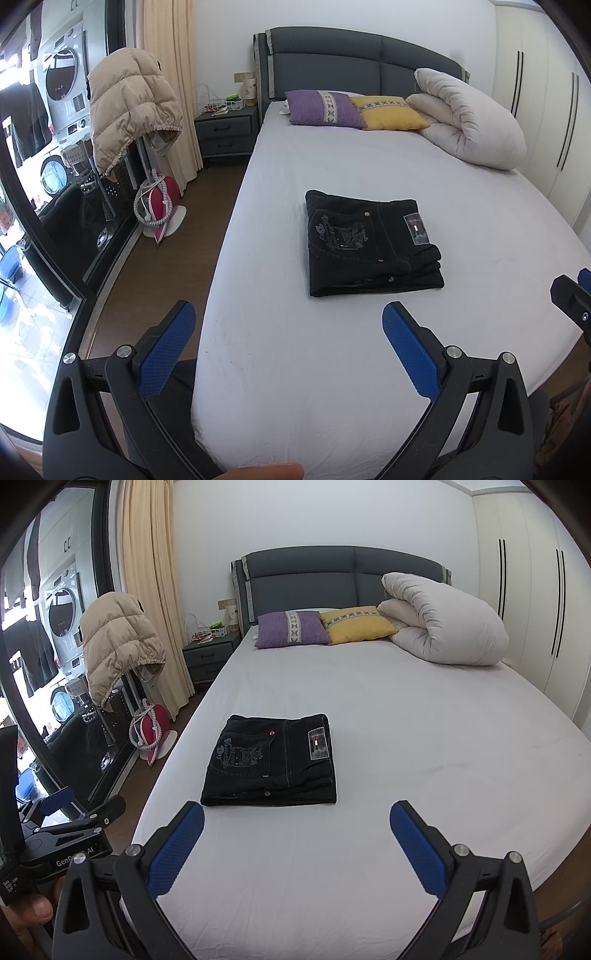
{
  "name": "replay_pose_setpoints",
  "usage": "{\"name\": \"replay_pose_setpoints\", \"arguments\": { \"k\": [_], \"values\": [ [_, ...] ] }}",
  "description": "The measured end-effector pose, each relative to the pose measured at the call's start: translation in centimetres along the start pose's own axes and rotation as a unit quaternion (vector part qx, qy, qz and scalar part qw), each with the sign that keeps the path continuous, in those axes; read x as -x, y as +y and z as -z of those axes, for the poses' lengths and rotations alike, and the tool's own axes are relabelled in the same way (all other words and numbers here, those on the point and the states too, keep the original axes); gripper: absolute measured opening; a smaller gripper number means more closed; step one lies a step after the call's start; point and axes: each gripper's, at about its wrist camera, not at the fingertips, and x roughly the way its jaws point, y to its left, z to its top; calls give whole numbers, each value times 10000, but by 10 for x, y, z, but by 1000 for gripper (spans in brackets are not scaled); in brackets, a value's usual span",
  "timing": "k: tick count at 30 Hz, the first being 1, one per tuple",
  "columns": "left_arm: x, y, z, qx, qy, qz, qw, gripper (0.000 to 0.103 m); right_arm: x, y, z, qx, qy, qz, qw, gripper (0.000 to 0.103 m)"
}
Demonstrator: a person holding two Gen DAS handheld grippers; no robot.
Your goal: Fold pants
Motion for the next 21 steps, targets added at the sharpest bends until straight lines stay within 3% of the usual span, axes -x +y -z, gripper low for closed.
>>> {"name": "replay_pose_setpoints", "arguments": {
  "k": [21],
  "values": [
    [-10, 7, -4, -61, 76, 160, 9998, 103, -2, 2, 7, -6, 35, -25, 10000, 103]
  ]
}}
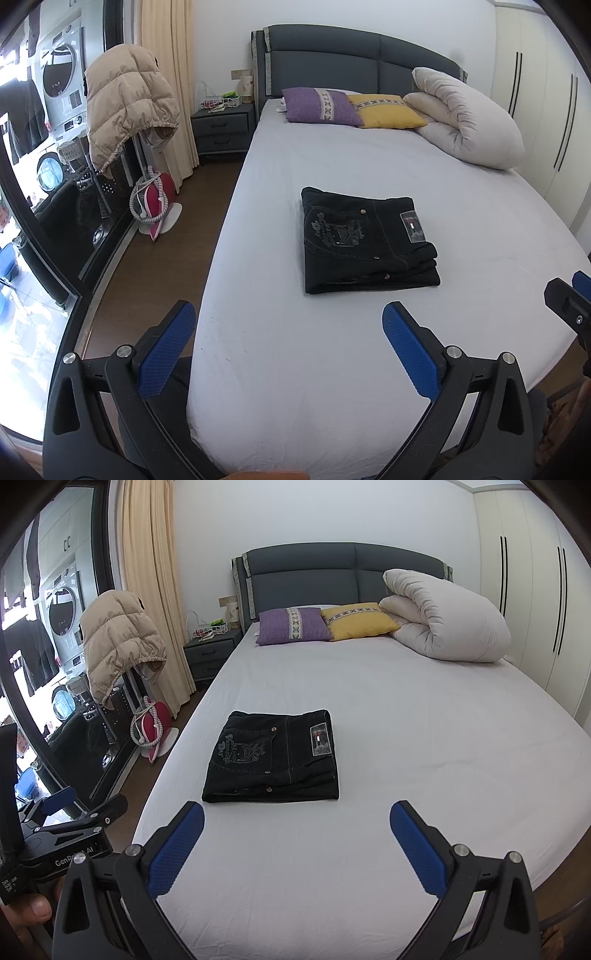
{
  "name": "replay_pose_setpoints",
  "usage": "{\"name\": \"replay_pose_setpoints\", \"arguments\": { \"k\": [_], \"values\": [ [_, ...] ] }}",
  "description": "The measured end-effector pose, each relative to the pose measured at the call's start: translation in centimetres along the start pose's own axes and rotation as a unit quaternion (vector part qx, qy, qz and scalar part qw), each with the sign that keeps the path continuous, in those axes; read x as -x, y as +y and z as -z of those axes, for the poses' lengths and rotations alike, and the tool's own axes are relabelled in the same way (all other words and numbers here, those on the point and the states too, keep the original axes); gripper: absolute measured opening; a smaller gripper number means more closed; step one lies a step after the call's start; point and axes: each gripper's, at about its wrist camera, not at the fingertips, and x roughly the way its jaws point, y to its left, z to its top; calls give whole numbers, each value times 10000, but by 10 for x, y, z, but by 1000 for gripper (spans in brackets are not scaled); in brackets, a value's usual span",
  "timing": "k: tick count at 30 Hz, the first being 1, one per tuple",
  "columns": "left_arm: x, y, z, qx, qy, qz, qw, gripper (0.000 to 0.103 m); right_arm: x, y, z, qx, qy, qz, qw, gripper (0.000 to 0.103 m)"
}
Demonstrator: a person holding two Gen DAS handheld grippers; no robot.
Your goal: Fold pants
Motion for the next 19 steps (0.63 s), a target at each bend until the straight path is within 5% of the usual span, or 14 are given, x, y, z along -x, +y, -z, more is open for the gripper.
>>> {"name": "replay_pose_setpoints", "arguments": {
  "k": [19],
  "values": [
    [-8, 3, -6, 46, 140, 98, 9998, 103, -6, -1, 6, -27, 122, -85, 9999, 103]
  ]
}}
